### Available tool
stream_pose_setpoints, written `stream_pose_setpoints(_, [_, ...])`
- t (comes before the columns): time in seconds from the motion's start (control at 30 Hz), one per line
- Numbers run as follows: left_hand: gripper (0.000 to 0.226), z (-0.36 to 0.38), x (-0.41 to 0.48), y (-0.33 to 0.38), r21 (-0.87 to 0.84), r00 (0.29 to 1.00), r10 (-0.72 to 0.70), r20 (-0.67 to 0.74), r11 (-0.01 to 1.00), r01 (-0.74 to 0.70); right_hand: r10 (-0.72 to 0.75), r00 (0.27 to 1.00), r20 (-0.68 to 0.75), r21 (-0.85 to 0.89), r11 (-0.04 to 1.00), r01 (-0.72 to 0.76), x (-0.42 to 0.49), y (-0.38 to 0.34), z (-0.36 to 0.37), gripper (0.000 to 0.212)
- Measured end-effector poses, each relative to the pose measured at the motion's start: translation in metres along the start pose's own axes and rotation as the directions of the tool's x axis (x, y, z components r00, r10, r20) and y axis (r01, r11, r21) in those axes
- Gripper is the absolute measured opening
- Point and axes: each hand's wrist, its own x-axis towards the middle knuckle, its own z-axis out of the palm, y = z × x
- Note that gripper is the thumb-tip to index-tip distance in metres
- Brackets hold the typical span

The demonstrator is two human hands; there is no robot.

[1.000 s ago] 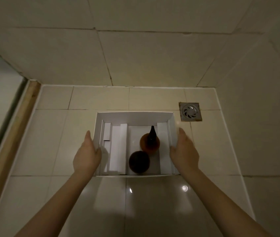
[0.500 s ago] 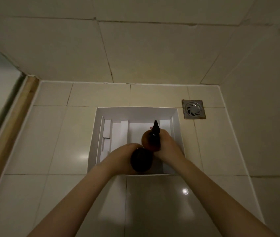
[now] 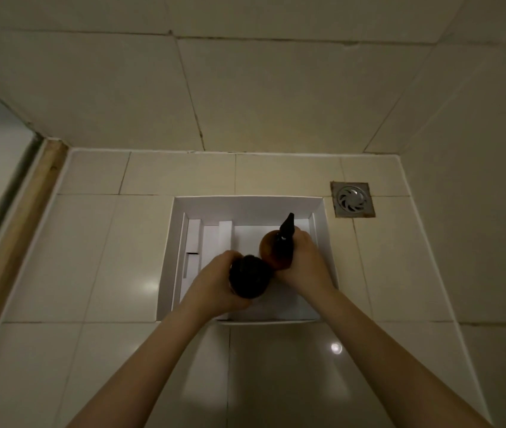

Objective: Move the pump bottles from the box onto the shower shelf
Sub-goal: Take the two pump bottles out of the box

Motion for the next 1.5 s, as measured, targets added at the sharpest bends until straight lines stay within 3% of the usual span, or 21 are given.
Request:
stream_pose_setpoints(0.27, [0.059,0.005,0.010,0.003,0.088,0.999,0.026,0.037,0.996,-0.029,0.039,0.999,-0.002,0.131,0.991,-0.038,0.002,-0.001,0.002,0.047])
stream_pose_setpoints(0.4, [0.070,-0.011,0.008,0.004,-0.081,0.998,-0.039,-0.052,0.996,0.034,0.023,0.998,0.052,0.159,0.987,-0.031,0.008,-0.003,-0.007,0.066])
stream_pose_setpoints(0.53, [0.072,-0.045,0.002,0.016,-0.176,0.982,-0.076,-0.173,0.983,0.045,-0.095,0.995,0.023,0.199,0.976,0.088,0.004,-0.019,-0.030,0.073])
stream_pose_setpoints(0.77, [0.071,-0.128,-0.025,0.067,-0.377,0.950,0.044,-0.309,0.912,-0.165,-0.149,0.989,-0.006,0.410,0.902,0.139,0.000,-0.090,-0.103,0.074])
stream_pose_setpoints(0.93, [0.061,-0.173,-0.028,0.097,-0.375,0.917,0.096,-0.388,0.892,-0.252,-0.223,0.974,-0.042,0.416,0.883,0.220,0.007,-0.145,-0.158,0.078])
stream_pose_setpoints(1.07, [0.059,-0.199,-0.030,0.116,-0.363,0.903,0.094,-0.420,0.894,-0.261,-0.283,0.957,-0.057,0.325,0.902,0.286,0.007,-0.178,-0.183,0.074])
stream_pose_setpoints(1.5, [0.063,-0.263,-0.041,0.158,-0.368,0.875,0.131,-0.466,0.871,-0.326,-0.293,0.955,-0.050,0.252,0.922,0.295,0.010,-0.222,-0.225,0.081])
